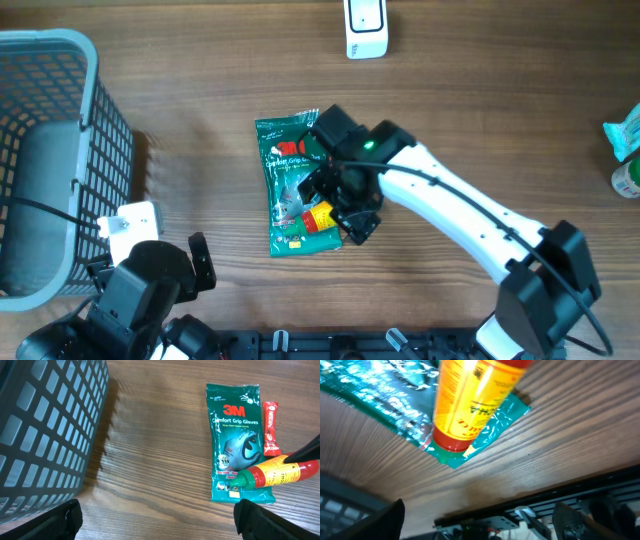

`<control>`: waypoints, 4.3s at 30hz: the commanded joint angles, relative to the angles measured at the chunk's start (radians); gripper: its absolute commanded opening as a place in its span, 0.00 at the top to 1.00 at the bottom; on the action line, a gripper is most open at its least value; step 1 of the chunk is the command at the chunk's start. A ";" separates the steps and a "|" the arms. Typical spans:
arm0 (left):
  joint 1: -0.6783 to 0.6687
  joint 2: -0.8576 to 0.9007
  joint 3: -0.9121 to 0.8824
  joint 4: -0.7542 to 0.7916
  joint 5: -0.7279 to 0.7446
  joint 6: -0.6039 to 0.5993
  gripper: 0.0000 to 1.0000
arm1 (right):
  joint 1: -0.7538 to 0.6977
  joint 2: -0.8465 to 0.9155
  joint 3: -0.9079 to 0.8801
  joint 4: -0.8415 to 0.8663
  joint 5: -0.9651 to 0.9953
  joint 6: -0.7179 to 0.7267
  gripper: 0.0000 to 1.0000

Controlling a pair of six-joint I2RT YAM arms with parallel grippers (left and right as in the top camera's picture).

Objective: Scan the item barcode

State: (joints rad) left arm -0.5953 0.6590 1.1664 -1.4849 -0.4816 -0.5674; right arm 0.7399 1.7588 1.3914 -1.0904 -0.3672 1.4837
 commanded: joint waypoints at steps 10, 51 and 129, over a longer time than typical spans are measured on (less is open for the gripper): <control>0.005 -0.003 0.012 0.002 0.002 -0.017 0.00 | -0.009 0.275 -0.016 0.129 0.097 0.083 0.18; 0.005 -0.003 0.012 0.002 0.002 -0.017 0.00 | -0.083 0.118 -0.045 0.202 0.283 -1.301 0.00; 0.005 -0.003 0.012 0.002 0.002 -0.017 0.00 | -0.320 -0.125 0.076 0.520 0.407 -1.431 0.54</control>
State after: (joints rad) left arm -0.5953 0.6590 1.1664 -1.4853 -0.4816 -0.5674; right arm 0.4198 1.5734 1.4612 -0.6262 -0.0967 0.1162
